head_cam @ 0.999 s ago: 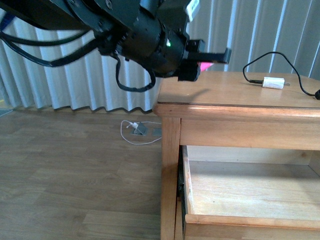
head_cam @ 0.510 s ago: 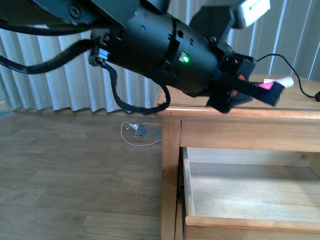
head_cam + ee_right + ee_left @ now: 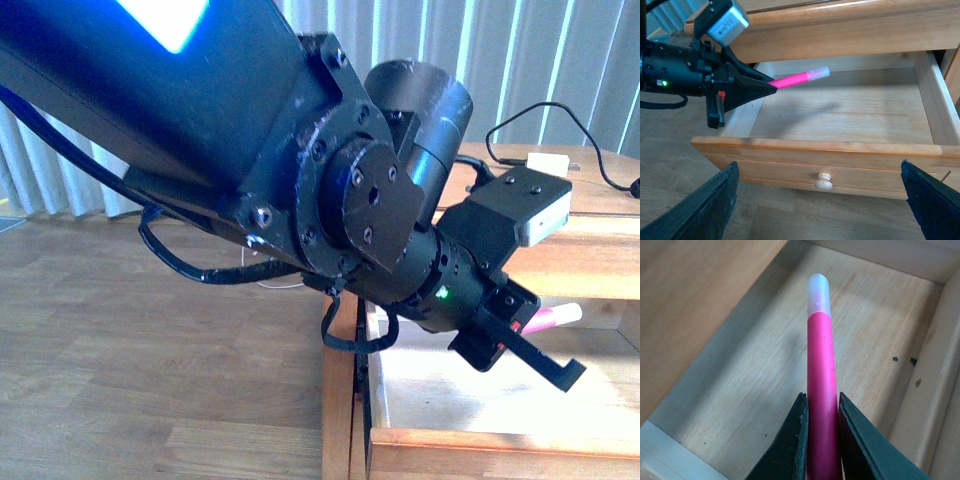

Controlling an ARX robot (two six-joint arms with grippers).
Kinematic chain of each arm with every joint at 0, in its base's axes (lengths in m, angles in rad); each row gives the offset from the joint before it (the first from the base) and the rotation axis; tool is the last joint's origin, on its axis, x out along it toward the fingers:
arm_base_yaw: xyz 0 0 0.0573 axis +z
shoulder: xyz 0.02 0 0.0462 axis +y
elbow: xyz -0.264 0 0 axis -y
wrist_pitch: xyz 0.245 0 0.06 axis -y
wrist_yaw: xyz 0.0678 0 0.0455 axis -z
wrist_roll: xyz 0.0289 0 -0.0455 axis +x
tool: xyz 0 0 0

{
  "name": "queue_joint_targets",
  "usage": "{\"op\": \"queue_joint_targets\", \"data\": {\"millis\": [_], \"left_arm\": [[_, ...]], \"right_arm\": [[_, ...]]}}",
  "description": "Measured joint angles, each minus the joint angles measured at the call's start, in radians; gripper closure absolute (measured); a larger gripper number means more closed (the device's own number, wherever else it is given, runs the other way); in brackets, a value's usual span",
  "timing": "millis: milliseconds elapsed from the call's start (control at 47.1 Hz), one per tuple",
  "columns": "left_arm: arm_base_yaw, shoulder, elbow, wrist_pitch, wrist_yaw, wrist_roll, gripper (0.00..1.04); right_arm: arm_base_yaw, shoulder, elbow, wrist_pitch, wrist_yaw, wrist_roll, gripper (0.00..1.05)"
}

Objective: Place pink marker in drawer with both arms

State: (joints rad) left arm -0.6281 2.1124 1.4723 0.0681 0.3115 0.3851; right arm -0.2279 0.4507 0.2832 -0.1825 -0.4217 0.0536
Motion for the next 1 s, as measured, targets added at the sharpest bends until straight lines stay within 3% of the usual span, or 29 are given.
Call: {"op": "queue_joint_targets", "data": {"millis": [234, 680, 871, 999], "left_arm": [[-0.006, 0.047, 0.002, -0.011, -0.049, 0.011, 0.89], [-0.01, 0.002, -0.045, 0.033, -0.087, 0.003, 0.31], [-0.001, -0.097, -0.117, 0.103, -0.187, -0.072, 0.05], [0.017, -0.18, -0.182, 0.151, -0.241, -0.129, 0.07]], "right_arm": [[0.0, 0.0, 0.0, 0.0, 0.0, 0.0, 0.08], [0.0, 0.0, 0.0, 0.0, 0.0, 0.0, 0.08], [0.0, 0.0, 0.0, 0.0, 0.0, 0.0, 0.08], [0.0, 0.0, 0.0, 0.0, 0.0, 0.0, 0.08]]}}
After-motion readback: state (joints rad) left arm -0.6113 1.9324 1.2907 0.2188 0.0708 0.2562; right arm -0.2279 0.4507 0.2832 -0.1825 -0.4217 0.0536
